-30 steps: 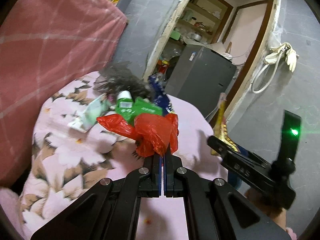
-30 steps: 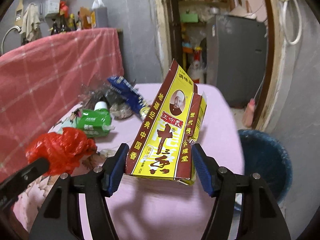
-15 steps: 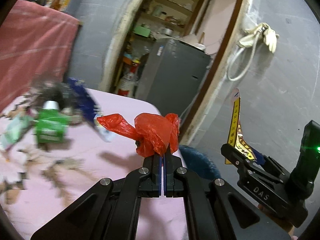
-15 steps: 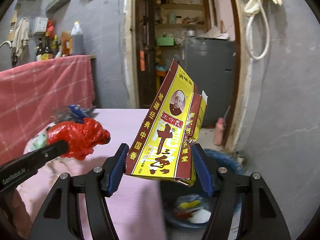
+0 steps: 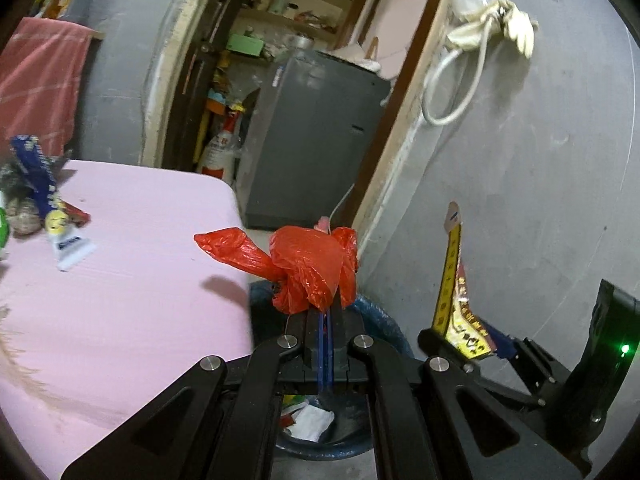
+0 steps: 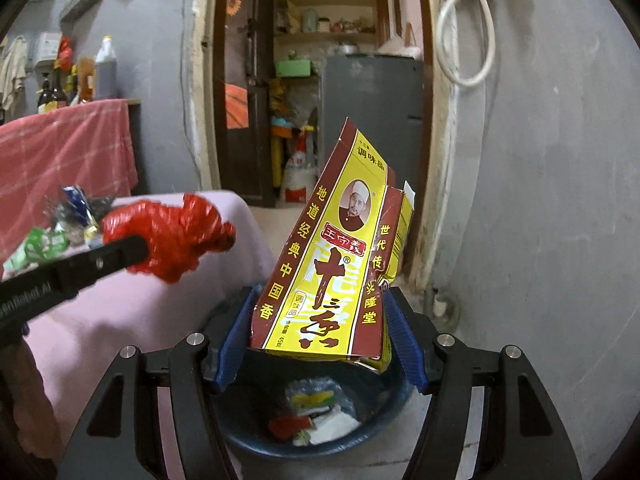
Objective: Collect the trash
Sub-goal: 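Open the left gripper over the blue bin while the right gripper releases the yellow box into it, then move both grippers back over the table toward the remaining trash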
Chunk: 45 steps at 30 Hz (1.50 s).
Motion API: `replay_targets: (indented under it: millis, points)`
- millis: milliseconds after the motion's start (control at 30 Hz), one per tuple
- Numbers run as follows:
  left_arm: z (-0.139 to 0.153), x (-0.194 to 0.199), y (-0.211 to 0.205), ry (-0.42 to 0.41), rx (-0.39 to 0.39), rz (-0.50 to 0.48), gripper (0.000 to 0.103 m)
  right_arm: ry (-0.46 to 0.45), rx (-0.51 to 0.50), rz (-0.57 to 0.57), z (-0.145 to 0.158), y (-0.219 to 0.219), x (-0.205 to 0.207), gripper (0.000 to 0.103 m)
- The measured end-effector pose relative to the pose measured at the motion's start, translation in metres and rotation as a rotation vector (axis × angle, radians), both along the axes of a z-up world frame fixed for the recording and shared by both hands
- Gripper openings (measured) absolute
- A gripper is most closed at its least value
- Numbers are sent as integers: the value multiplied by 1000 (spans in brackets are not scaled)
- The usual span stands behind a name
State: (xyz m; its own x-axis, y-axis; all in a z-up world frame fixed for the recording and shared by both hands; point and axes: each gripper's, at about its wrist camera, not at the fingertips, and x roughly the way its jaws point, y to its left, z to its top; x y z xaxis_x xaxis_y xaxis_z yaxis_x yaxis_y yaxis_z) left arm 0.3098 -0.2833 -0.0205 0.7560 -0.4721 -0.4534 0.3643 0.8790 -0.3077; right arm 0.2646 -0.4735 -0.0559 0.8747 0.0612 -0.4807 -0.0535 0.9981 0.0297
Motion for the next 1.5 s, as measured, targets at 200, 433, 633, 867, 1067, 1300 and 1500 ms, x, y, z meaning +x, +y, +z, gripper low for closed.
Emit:
replay_targets:
  millis: [200, 433, 633, 867, 1067, 1300, 1500]
  points:
    - [-23, 14, -19, 47, 89, -1, 0, 50, 39, -1, -27, -14, 7, 63]
    - [-37, 19, -26, 82, 134, 9, 0, 79, 62, 20, -37, -21, 16, 64]
    - [-40, 21, -23, 113, 125, 17, 1, 113, 67, 42, -40, -24, 25, 65]
    - [-38, 16, -20, 107, 114, -11, 13, 96, 110, 10, -35, -31, 18, 65]
    - [-24, 7, -9, 77, 49, -7, 32, 48, 117, -58, -18, -38, 0, 67]
    - [8, -14, 20, -15, 21, 48, 55, -40, 98, -101, 18, -31, -25, 79]
    - [34, -33, 53, -82, 53, 112, 79, -128, 101, -104, 53, -11, -43, 89]
